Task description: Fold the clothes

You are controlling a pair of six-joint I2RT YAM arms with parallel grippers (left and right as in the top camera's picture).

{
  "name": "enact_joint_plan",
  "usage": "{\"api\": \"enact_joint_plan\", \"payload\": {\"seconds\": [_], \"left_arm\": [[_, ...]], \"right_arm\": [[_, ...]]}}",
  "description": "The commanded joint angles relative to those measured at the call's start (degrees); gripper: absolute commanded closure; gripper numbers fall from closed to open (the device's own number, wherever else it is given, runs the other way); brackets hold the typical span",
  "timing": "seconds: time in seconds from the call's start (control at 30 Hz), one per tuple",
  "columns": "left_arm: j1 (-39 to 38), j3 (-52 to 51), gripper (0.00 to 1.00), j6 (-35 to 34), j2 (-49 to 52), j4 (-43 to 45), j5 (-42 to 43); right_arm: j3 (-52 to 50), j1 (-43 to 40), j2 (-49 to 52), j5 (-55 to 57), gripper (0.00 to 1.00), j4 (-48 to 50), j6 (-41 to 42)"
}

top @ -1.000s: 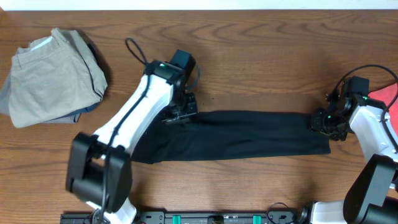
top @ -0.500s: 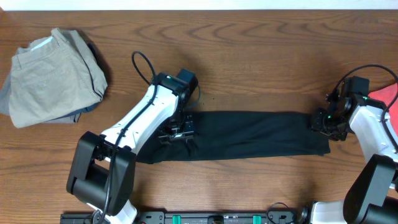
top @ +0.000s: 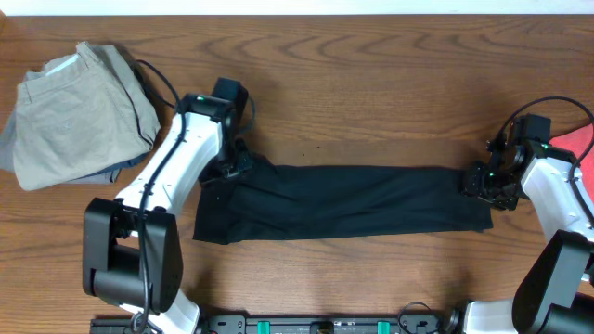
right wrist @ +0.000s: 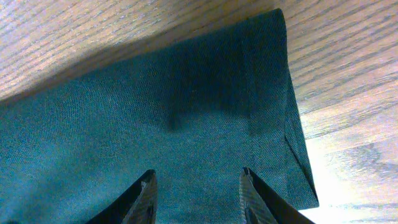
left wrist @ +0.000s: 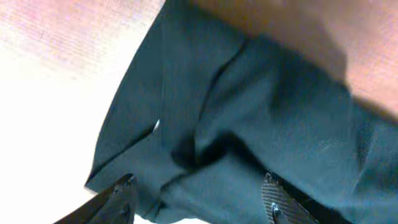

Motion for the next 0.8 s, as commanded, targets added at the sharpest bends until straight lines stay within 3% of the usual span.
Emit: {"api": "enact_joint_plan", "payload": {"seconds": [0.0,0.13,0.3,0.47,0.77], "left_arm": [[-0.07,-2.16,0.34,0.46,0.85,0.33,1.51],[-0.04,-5.18,0.36,0.44,1.11,1.57,1.97],[-0.09,-10.19,0.48,0.72,1.11,5.60,3.21],[-0.04,-14.38,0.74,1.53,1.11,12.02,3.32],[1.36,-15.21,0.74,1.27,1.11,14.05,-0.90]], "right_arm": [[-0.20,0.15,0.28,1.20,0.59,-0.92,-0.83],[-0.20,0.15,0.28,6.34,0.51,-3.30,-0.50],[-0.20,-0.24,0.28,7.04,0.43,-4.24,-0.11],[-0.26,-0.66,0.28,9.75,0.42,-4.13,-0.07],[-2.69,-0.70,0.39,11.04,0.47,-3.54,1.81]]}}
